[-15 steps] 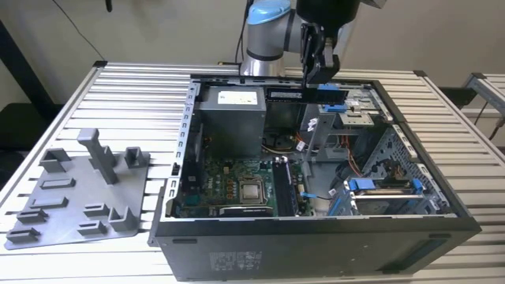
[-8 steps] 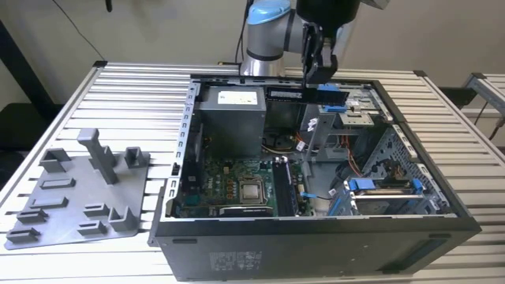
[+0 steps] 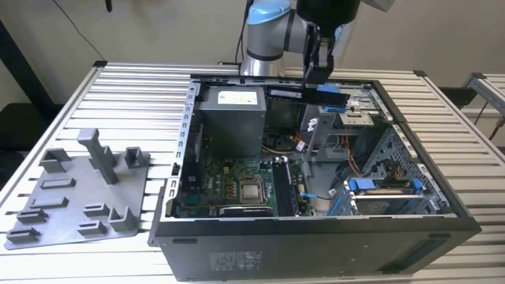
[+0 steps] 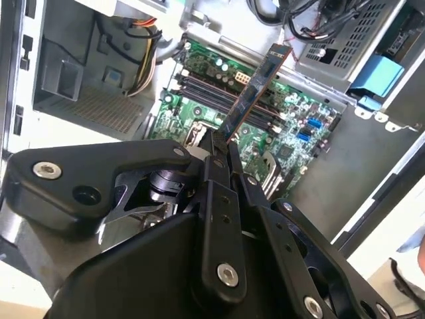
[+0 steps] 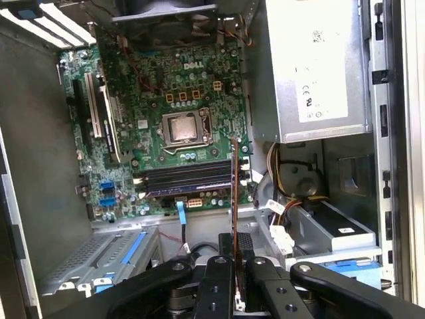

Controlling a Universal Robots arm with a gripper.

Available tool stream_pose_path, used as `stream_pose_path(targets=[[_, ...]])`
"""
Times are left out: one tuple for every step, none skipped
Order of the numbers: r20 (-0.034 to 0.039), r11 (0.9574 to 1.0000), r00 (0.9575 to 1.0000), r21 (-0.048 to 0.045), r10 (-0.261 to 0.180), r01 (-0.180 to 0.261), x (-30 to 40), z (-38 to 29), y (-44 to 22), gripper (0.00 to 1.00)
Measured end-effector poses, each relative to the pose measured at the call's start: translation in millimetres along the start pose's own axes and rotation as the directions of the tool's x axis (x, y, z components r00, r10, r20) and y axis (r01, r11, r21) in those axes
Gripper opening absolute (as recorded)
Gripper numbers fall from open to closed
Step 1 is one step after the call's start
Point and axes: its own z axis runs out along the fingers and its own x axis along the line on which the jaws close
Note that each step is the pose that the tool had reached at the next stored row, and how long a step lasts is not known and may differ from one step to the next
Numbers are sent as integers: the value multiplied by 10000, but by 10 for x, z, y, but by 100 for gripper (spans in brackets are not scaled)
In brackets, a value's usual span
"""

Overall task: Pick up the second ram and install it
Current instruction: 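Insert the second ram into the second slot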

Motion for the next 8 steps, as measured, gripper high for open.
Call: stream_pose_path(targets=[[-5, 9999, 9999, 2, 111, -111, 0, 0, 0, 14], [-10, 9997, 9997, 4, 224, -224, 0, 0, 0, 14], [-15, 9994, 9994, 5, 341, -341, 0, 1, 0, 14], [-20, 9990, 9990, 7, 450, -450, 0, 1, 0, 14], [-26, 9984, 9984, 9, 564, -564, 0, 1, 0, 14], [-30, 9977, 9977, 11, 681, -681, 0, 1, 0, 14], [-37, 9967, 9967, 14, 807, -807, 0, 1, 0, 14], [-42, 9957, 9957, 16, 924, -924, 0, 1, 0, 14]])
